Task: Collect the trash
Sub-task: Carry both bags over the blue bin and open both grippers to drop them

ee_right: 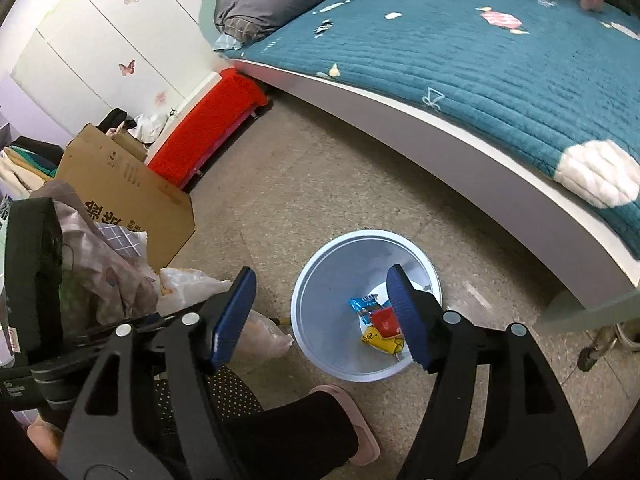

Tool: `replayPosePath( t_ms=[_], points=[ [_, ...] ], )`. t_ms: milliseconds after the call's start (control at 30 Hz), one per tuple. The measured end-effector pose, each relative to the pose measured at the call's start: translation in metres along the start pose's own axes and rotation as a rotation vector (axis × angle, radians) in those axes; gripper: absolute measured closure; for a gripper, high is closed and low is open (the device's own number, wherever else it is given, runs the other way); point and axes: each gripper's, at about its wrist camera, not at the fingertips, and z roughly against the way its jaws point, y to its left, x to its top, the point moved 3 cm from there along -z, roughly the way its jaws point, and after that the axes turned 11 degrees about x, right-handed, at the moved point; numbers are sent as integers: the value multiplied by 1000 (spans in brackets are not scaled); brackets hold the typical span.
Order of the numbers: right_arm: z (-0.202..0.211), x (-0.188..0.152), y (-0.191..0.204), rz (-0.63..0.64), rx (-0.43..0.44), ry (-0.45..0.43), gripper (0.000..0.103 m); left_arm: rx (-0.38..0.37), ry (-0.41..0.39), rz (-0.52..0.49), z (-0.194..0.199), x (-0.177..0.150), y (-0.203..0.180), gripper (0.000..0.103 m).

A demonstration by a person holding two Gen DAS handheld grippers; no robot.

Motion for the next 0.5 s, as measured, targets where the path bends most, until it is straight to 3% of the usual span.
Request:
replayPosePath(
  t_ms=[267,333,400,500],
  points=[
    [15,4,-5,-28,8,-71,36,-31,5,-3,-4,8,-11,64],
    [20,7,-6,-40,19,-92,36,-44,-8,2,0,11,-13,58],
    [26,10,-7,-45,24,-109,36,-58,-16,16,4,14,-14,38],
    [31,13,-7,-47,29,-121,36,-54,-33,21,11,14,-14,37]
  ],
)
